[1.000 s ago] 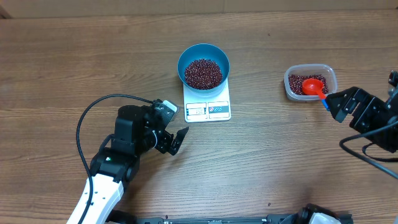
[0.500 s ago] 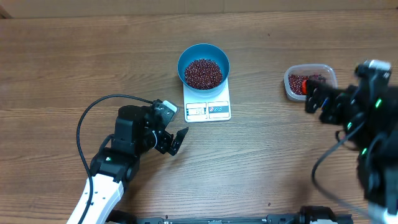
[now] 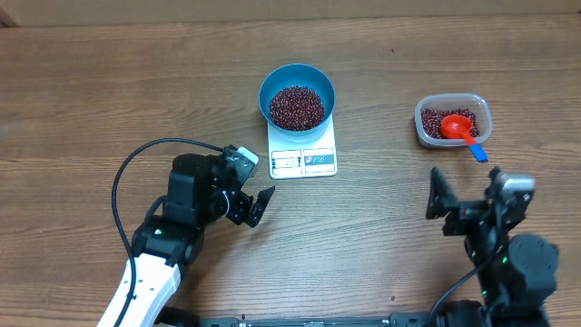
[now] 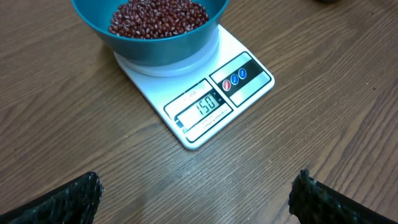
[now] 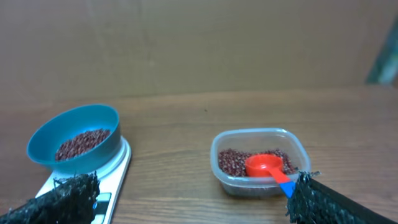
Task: Scoop item into bowl and weigh 150g on scale
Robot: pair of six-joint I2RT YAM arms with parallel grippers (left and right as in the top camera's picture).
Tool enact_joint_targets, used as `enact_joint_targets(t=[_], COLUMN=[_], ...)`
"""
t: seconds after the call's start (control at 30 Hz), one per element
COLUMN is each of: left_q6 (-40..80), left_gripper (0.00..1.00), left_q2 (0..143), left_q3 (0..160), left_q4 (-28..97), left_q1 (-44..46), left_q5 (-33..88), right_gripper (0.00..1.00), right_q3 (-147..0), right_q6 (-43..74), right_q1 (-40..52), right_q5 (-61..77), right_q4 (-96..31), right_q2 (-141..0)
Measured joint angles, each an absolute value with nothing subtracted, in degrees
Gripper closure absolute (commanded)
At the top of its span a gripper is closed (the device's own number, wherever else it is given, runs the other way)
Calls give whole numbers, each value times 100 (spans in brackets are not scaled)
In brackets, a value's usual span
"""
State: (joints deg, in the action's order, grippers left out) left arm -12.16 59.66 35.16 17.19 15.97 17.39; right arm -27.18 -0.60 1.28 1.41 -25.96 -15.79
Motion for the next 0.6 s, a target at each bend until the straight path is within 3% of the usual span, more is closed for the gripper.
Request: enact_joint_targets(t=[0.3, 0.6], left_q6=[-1216, -1216], left_gripper=[0, 0], left_q2=[5970, 5970], left_q3=[3516, 3516], left_q4=[1737, 1739], left_q1=[1597, 1597], left_q5=[1737, 1739], right_gripper=[0, 0], right_q3=[-1345, -738], right_q6=[-377, -429], right_q1=[128, 154], right_q5=[412, 556], right_q4=[-1634, -1481], right_q2=[-762, -263])
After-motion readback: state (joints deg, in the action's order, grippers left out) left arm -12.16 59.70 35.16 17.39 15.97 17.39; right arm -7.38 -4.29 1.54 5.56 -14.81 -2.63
